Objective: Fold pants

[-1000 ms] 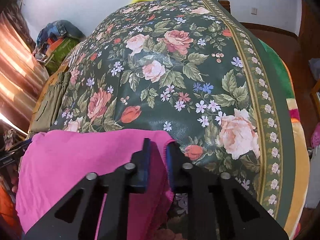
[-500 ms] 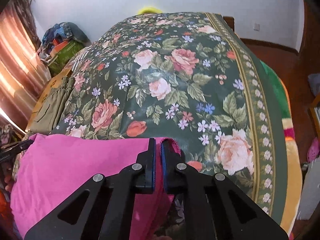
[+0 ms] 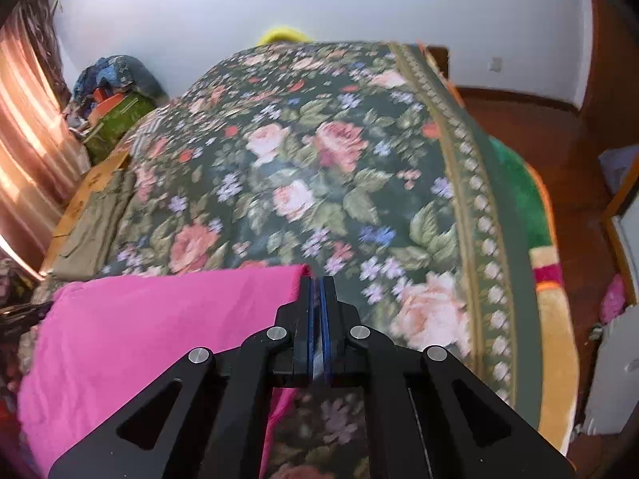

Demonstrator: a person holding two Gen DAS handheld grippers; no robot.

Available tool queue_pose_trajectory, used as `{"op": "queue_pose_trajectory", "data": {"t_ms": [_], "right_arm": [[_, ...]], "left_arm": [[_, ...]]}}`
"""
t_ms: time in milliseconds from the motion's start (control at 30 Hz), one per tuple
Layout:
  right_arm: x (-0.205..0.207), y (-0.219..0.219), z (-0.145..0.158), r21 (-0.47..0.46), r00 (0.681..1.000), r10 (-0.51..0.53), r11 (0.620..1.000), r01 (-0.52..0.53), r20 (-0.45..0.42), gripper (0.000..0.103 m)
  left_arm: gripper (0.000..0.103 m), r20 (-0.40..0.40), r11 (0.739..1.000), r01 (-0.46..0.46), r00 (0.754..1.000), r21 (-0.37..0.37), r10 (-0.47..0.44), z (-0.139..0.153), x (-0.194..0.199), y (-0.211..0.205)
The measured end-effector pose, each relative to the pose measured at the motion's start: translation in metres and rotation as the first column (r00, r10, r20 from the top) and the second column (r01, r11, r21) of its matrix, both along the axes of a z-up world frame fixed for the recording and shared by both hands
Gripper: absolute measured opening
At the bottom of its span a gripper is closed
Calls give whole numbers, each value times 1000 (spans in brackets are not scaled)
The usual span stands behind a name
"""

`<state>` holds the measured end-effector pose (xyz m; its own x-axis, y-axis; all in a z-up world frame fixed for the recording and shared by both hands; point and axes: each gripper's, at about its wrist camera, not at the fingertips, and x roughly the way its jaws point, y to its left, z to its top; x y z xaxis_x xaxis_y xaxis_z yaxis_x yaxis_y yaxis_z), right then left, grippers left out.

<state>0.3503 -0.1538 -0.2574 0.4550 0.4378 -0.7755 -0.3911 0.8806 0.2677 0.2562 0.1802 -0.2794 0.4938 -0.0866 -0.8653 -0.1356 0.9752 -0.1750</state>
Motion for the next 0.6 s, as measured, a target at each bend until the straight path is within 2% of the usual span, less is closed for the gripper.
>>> {"op": "queue_pose_trajectory", "data": {"t_ms": [133, 233, 333, 367, 433, 500, 600], "right_arm": [[-10, 12, 5, -32, 998, 60, 998, -60, -3, 4], [-18, 23, 6, -19, 994, 111, 994, -111, -25, 8], [-26, 39, 2, -24, 985, 167, 986, -168, -35, 19], [-28, 45, -2, -35, 982, 186, 982, -188, -39, 25], [-30, 53, -9, -57, 977, 208, 976, -211, -53, 26], [-30, 58, -22, -85, 973, 217, 971, -224, -82, 26], [-27, 53, -29, -73, 973, 205, 974, -213, -107, 27]], "left_arm": [[9, 33, 999, 15, 999, 28, -16, 16, -3, -8], [12, 63, 999, 32, 997, 41, -34, 30, -3, -18], [13, 74, 997, 49, 996, 62, -53, 36, -1, -29], [17, 76, 997, 51, 996, 65, -56, 36, 1, -32], [22, 66, 996, 50, 996, 72, -55, 30, 4, -34], [22, 48, 996, 40, 998, 74, -44, 23, 6, -32], [22, 11, 995, 6, 1000, 95, -8, 8, 7, -22]]}}
